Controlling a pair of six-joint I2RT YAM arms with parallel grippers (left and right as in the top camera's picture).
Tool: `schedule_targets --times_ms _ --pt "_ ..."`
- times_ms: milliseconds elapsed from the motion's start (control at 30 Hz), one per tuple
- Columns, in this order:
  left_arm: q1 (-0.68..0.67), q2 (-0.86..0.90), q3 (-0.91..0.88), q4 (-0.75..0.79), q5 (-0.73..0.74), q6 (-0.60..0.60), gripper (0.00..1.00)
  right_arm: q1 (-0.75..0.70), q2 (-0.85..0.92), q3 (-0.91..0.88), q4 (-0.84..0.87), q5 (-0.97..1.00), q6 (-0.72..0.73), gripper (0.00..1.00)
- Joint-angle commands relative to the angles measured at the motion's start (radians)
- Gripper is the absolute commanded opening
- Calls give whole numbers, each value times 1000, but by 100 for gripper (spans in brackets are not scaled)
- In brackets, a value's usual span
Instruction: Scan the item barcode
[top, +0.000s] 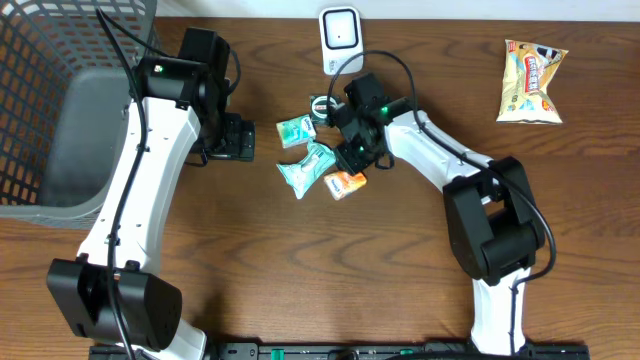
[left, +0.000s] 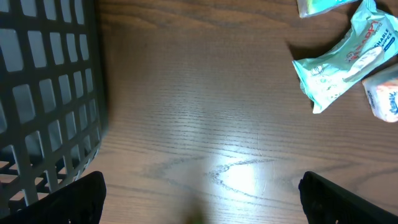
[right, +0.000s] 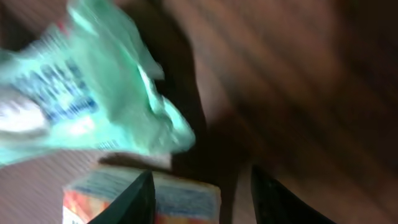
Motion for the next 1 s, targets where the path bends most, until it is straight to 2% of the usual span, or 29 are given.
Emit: schedule_targets --times_ms 0,200,367,467,567,767,900,967 --pt "3 3 -3 0 -16 -9 98 -6 -4 4 -50 19 -13 43" --pt "3 3 -3 0 -16 -9 98 -19 -32 8 -252 19 21 45" --pt "3 3 -3 0 -16 -9 98 -23 -85 48 -461 20 37 61" --pt "3 3 -3 0 -16 -9 98 -23 -121 81 -547 18 -35 65" --pt "3 3 -3 0 -16 -9 98 -22 -137 81 -550 10 -155 68" --pt "3 3 -3 0 -16 -9 98 0 -135 57 -545 -56 -246 66" --pt "3 3 -3 0 -16 -9 98 36 -135 -18 -502 -68 -316 77" --pt "3 3 -3 0 -16 -9 98 45 -135 -56 -442 -63 -320 79"
